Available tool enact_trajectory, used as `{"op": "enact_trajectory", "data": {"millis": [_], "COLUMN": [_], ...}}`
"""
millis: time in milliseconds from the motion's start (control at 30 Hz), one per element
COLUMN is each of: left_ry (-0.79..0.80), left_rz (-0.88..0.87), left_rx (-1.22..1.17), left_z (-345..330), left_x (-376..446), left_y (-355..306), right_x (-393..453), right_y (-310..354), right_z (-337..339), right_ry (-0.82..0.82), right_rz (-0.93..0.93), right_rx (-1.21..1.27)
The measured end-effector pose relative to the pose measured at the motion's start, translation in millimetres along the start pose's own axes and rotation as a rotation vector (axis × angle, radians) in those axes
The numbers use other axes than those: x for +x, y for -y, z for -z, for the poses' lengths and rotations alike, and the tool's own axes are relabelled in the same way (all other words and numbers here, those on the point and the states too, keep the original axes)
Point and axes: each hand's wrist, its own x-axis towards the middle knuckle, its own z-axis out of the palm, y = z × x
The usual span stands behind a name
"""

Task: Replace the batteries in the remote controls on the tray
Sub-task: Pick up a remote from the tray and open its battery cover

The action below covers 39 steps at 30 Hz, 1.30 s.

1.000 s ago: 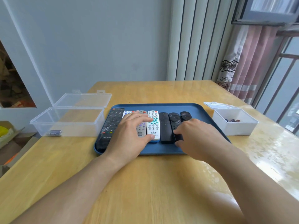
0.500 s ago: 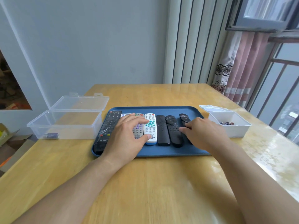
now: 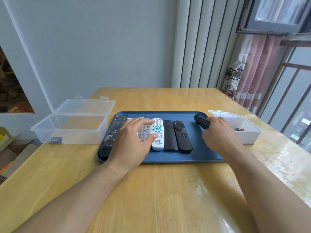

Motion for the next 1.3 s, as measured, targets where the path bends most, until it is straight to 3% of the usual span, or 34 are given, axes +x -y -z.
{"op": "enact_trajectory", "data": {"millis": [100,167,233,300,367,467,633,1133,1300], "left_ry": [-0.017,-0.011,0.002,0.031,0.041,0.002,-0.039,-0.029,-0.042], "left_rz": [0.003,0.038,0.134,0.277,0.34,0.347,0.368,0.404,0.429], "left_rx": [-0.028,-0.082,-0.193,-0.414,-0.667,-0.937,-1.042,-1.042,-1.043], "left_z": [1,1,1,3,5,7,4,7,6], "left_x": [-1,-1,0,3,5,6,5,6,7], "left_y": [-2,-5,-8,-12,-17,-21,-21,-20,-17], "right_x": [-3,-11,-24,-39,-49,-53,-51,-50,-52], "right_y": [6,19,36,51,60,64,59,59,62], "right_z": [5,9,10,4,-2,-8,-7,-7,-14], "right_ry": [-0.181,-0.275,-0.157,0.075,0.26,0.396,0.513,0.494,0.413], "right_rz": [0.098,0.21,0.317,0.349,0.28,0.076,-0.021,0.079,-0.023], "right_rx": [0.158,0.467,0.873,1.222,1.421,1.567,1.545,1.444,1.395]}}
